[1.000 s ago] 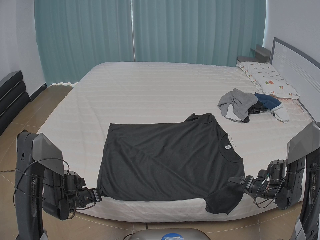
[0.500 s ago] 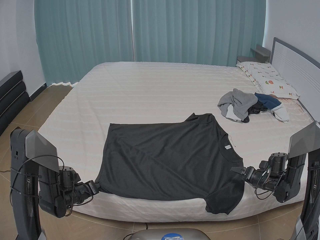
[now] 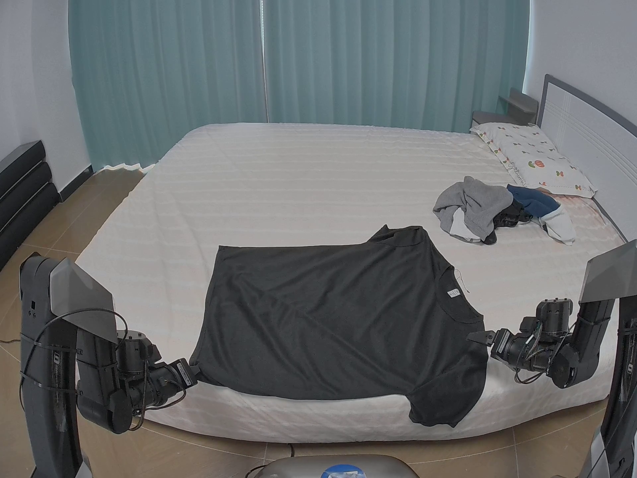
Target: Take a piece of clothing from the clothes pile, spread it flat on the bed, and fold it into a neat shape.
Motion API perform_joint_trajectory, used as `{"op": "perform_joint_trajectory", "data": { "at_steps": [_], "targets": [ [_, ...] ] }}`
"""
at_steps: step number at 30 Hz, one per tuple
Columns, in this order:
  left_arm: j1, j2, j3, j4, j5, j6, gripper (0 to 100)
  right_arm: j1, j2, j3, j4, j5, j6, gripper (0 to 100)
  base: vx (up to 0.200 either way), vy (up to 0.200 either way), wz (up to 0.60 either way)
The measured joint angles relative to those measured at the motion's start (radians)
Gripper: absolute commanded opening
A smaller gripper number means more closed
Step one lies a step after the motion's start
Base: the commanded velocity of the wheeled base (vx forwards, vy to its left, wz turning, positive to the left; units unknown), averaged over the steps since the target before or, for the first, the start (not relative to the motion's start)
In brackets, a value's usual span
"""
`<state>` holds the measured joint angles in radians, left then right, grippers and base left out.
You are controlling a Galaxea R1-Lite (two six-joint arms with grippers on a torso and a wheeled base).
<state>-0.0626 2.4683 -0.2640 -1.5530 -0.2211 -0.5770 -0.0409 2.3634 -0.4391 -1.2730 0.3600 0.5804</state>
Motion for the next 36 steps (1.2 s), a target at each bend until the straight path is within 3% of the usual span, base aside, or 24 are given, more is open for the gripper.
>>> {"op": "perform_joint_trajectory", "data": {
  "at_steps": [9,10,18,26,36],
  "targets": [
    [0.0,0.0,0.002,0.0,0.0,-0.001,0,0.0,0.028,-0.009,0.0,-0.001,-0.008,100,0.0,0.0,0.0],
    [0.0,0.0,0.001,0.0,0.0,-0.001,0,0.0,0.03,-0.01,0.001,-0.001,-0.014,0,0.0,0.0,0.0],
    [0.0,0.0,-0.001,0.0,0.0,-0.001,0,0.003,0.054,-0.041,0.003,-0.011,-0.066,0,0.0,0.0,0.0],
    [0.0,0.0,-0.012,0.0,0.001,-0.002,0,0.001,0.08,-0.149,-0.013,-0.041,-0.05,0,0.0,0.0,0.0],
    [-0.001,0.002,-0.02,0.0,0.005,-0.001,0,0.01,0.12,-0.206,-0.133,-0.053,-0.005,0,0.0,0.0,0.0]
  ]
}}
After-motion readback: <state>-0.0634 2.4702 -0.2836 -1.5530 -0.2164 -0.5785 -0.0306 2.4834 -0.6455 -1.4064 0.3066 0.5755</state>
